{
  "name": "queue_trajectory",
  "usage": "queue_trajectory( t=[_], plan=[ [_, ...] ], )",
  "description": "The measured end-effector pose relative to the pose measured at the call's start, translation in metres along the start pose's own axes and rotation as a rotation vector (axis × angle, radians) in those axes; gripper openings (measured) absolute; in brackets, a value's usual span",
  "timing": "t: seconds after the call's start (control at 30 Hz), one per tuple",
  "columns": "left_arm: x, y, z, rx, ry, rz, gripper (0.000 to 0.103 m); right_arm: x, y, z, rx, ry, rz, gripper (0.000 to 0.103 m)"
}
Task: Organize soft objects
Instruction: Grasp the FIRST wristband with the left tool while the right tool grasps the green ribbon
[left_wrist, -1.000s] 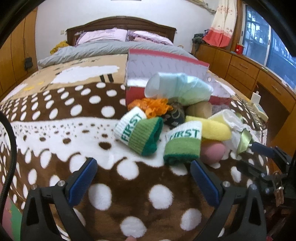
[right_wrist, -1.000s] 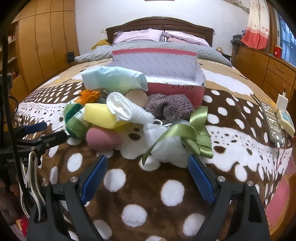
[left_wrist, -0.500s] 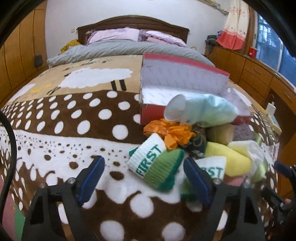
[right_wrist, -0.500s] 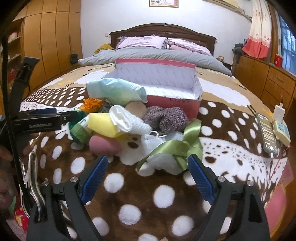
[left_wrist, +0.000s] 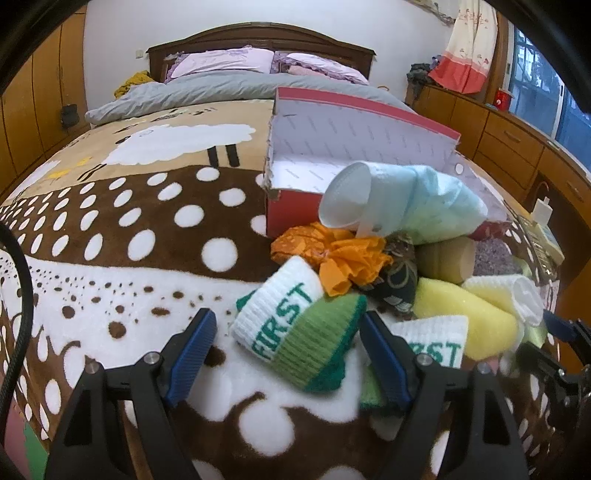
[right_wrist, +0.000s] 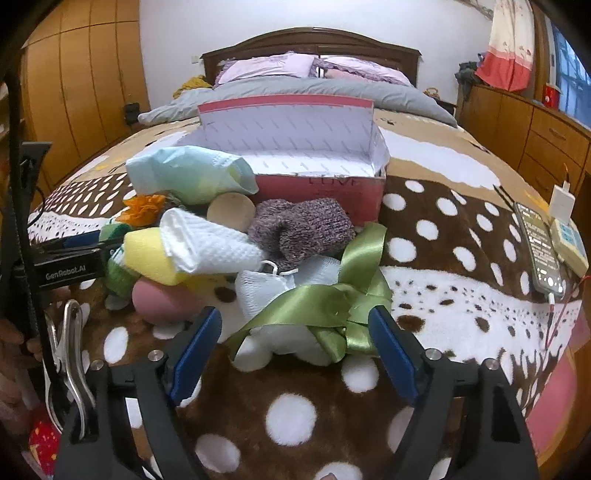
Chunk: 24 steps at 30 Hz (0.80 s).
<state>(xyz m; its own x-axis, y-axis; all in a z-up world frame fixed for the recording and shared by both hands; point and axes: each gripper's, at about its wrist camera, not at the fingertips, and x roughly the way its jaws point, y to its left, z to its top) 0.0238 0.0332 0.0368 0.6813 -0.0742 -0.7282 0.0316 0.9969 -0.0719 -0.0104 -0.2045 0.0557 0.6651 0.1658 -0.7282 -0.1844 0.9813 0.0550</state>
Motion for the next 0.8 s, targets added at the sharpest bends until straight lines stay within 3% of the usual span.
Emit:
queue_trajectory(
  t=[0.3, 0.8],
  plan=[
    [-0.002, -0.006, -0.001, 0.035, -0.005, -0.005, 0.062, -0.007, -0.005, 0.000, 0.009, -0.009, 0.000, 0.079],
    [-0.014, -0.003, -0.005, 0.036, -0.020, -0.025, 0.043, -0.009, -0.011, 0.008, 0.010, 0.019, 0.024, 0.079]
  ],
)
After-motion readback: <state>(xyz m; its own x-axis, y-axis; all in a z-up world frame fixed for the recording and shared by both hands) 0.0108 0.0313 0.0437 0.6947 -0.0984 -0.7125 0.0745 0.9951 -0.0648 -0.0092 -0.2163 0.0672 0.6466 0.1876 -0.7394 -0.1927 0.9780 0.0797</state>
